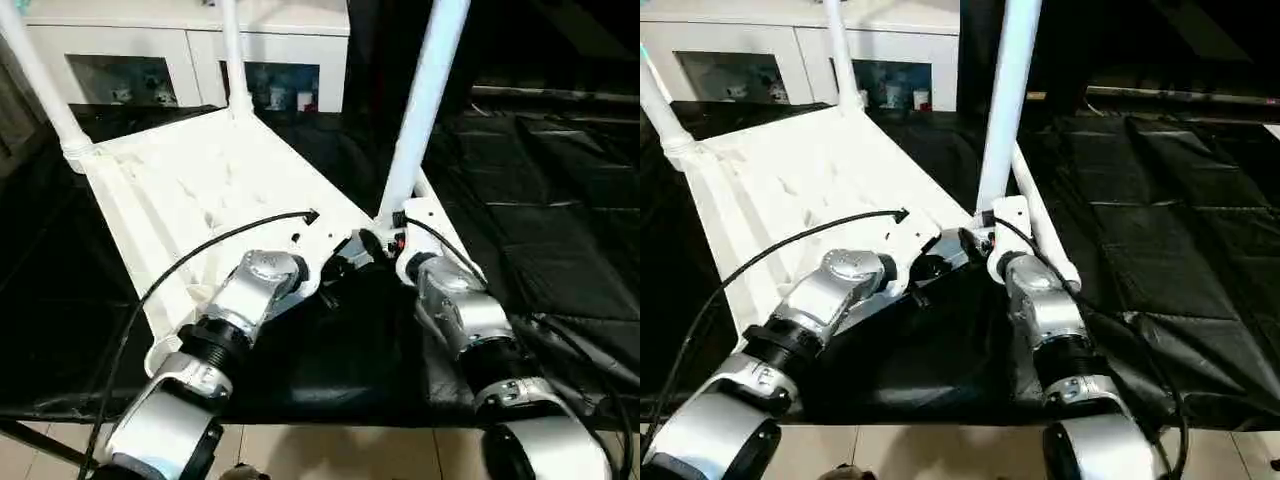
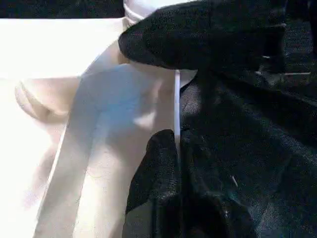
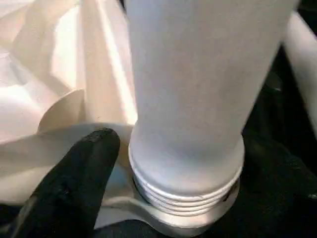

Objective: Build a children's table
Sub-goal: Rotate leg to tighten

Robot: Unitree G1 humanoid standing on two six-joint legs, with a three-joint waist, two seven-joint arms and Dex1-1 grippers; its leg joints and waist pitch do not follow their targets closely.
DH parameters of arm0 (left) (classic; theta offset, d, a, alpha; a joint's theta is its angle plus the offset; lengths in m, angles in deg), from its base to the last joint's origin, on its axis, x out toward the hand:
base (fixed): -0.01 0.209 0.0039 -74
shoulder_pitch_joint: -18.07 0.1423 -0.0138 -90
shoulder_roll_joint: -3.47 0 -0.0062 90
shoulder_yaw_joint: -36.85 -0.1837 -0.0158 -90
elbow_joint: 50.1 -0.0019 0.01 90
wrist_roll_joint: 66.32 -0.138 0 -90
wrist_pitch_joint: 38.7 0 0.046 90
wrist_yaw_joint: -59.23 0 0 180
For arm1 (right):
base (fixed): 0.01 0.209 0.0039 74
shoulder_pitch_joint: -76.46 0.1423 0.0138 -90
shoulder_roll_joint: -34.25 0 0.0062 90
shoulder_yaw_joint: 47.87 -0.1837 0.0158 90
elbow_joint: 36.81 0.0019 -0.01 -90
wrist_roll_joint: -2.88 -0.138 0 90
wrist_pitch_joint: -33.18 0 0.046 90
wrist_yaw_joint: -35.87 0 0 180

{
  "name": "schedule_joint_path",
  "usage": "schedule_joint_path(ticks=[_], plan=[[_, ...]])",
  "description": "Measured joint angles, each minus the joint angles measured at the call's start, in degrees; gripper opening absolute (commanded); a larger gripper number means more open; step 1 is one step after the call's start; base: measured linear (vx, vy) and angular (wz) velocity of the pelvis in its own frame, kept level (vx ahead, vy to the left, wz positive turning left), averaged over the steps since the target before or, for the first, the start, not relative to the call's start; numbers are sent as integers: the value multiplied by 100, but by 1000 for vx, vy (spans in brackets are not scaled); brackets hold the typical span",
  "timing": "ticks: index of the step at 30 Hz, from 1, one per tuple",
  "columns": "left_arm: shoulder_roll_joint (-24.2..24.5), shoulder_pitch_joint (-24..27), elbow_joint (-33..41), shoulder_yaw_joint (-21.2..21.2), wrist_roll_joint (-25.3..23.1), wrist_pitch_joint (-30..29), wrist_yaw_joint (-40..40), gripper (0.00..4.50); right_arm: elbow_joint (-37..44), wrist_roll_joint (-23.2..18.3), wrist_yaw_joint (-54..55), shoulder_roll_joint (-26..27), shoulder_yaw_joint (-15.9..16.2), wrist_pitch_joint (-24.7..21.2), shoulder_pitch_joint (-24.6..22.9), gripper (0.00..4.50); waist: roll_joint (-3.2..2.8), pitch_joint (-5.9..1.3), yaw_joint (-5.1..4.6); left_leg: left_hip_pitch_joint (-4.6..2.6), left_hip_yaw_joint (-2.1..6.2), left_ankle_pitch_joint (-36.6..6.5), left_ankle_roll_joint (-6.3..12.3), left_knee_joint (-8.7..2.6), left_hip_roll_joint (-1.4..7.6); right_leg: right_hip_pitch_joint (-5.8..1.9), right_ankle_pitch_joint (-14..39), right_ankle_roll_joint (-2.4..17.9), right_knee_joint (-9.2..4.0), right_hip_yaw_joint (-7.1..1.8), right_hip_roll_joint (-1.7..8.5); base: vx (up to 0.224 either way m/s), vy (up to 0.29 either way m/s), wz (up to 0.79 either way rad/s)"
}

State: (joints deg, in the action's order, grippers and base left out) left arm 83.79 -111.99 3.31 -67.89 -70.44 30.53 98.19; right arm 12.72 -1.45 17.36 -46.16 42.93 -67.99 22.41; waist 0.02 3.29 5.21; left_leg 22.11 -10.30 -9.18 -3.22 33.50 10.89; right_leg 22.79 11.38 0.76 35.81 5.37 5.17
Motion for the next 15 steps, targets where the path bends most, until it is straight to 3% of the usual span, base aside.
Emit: schedule_joint_path(ticks=[8, 15], plan=[[687, 376, 520, -136, 174, 312, 1212, 0, 1250, 34, -2228, -1232, 791, -130, -598, 433, 0, 1, 74, 6, -3, 0, 1, -3, 2, 4, 4, -3, -5, 2, 0, 0, 0, 0], [1222, 802, 1249, -268, 441, 303, 2323, 0, 1750, -121, -3224, -1585, 974, -253, -772, 433, 10, 8, 147, 9, -6, -1, 1, 0, 3, 6, 4, -2, -4, 2, 1, 0, 0, 0]])
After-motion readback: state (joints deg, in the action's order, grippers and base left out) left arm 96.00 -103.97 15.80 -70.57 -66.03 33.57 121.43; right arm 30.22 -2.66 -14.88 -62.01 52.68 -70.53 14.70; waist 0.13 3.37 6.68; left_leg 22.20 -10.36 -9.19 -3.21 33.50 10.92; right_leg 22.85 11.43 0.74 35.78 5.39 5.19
